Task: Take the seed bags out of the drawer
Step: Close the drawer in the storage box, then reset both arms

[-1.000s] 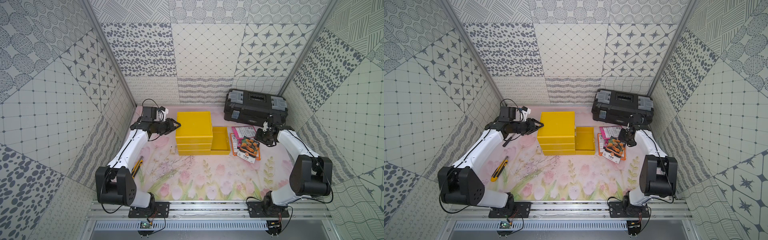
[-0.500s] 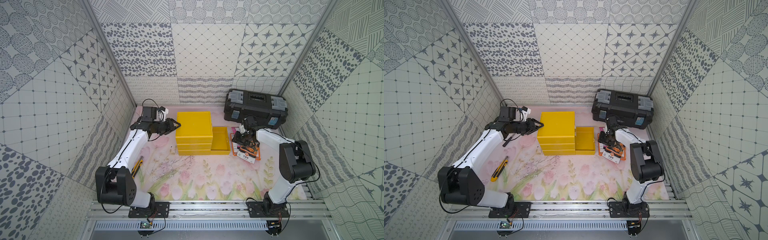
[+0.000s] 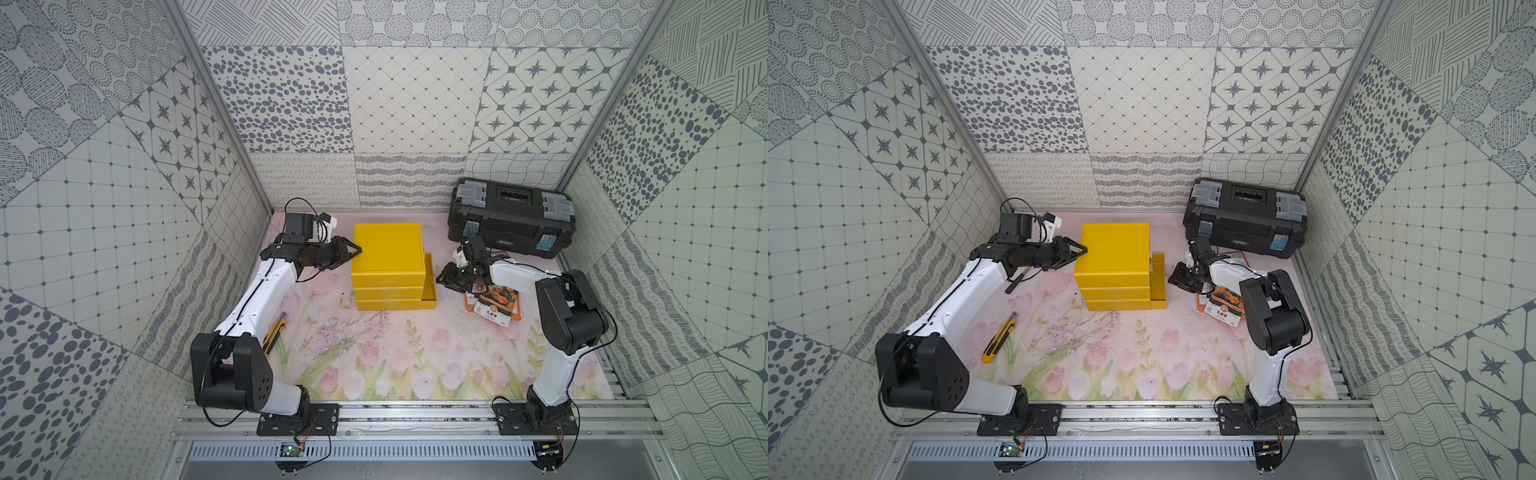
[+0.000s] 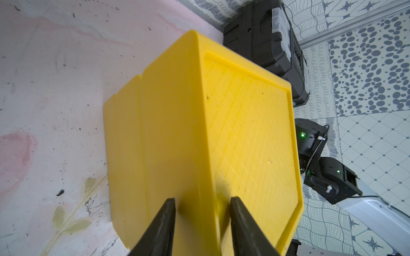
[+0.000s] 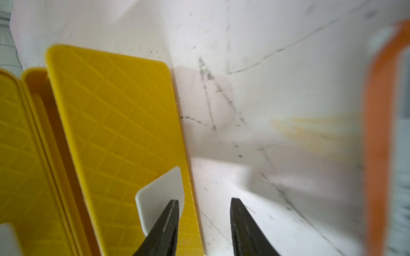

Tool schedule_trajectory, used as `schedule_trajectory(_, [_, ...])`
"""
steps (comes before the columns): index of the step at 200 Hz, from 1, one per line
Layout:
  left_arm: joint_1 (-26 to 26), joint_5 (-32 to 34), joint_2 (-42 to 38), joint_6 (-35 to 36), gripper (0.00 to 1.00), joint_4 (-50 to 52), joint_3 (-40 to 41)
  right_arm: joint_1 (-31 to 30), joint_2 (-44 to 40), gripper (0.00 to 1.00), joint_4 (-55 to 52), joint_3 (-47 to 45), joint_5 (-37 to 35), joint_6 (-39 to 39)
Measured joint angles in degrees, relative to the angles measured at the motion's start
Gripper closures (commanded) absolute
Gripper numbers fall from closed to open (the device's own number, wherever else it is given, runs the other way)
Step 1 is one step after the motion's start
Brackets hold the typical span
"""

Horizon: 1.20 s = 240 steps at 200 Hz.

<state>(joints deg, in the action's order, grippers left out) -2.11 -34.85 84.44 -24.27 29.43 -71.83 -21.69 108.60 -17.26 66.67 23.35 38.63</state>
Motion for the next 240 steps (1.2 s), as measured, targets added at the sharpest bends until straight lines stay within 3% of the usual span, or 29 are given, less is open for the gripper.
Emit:
schedule_trajectory(74, [-0.02, 0.13, -0.02, 0.02, 0.58, 0.0, 0.0, -2.6, 3.04, 0.56, 5.7, 1.38, 3.37, 5.73])
schedule_trajectory(105, [-0.33, 2.58, -1.79, 0.22, 0.55, 0.48, 0.2, -1.92, 0.98, 0.44, 3.41, 0.81, 1.33, 3.39])
schedule_trajectory(113, [-0.35, 3.58, -2.78, 0.35, 0.52, 1.36, 0.2, -1.6, -1.31, 0.4, 1.84, 0.13, 0.11, 1.92])
schedule_trajectory(121, [-0.35, 4.63, -3.98, 0.5, 0.36, 2.27, 0.17, -1.05, -4.22, 0.37, 0.0, -0.52, -1.92, 0.57])
schedule_trajectory(146, [-0.35, 7.96, -8.87, 1.33, 0.14, 4.39, -0.74, 1.42, -16.31, 0.31, -4.96, -1.11, -9.05, -5.07])
schedule_trajectory(153, [-0.35, 9.01, -10.47, 1.64, 0.01, 4.72, -0.98, 2.01, -19.91, 0.29, -5.77, -1.11, -11.41, -6.71])
schedule_trajectory(176, [-0.33, 14.21, -16.22, 2.43, 0.01, 5.05, -1.01, 2.75, -31.19, 0.24, -7.28, -1.49, -20.76, -11.76])
schedule_trajectory(184, [-0.33, 16.57, -18.27, 2.89, 0.01, 4.79, -0.5, 2.64, -34.62, 0.17, -7.19, -1.95, -24.0, -13.79])
schedule_trajectory(200, [-0.33, 21.18, -22.34, 4.37, 0.01, 3.96, 1.62, 2.64, -41.24, 0.17, -5.35, -4.39, -28.57, -18.73])
schedule_trajectory(206, [-0.33, 23.02, -24.11, 5.14, 0.01, 3.3, 3.21, 2.64, -43.8, 0.15, -3.39, -6.43, -30.08, -20.76])
schedule_trajectory(215, [-0.33, 25.22, -26.62, 6.08, 0.01, 1.97, 6.01, 2.62, -47.91, 0.01, 0.98, -10.95, -31.78, -23.08])
schedule_trajectory(240, [-0.33, 30.36, -33.14, 7.06, 0.01, -3.56, 15.34, 2.6, -57.09, 0.01, 12.5, -25.09, -34.32, -29.31])
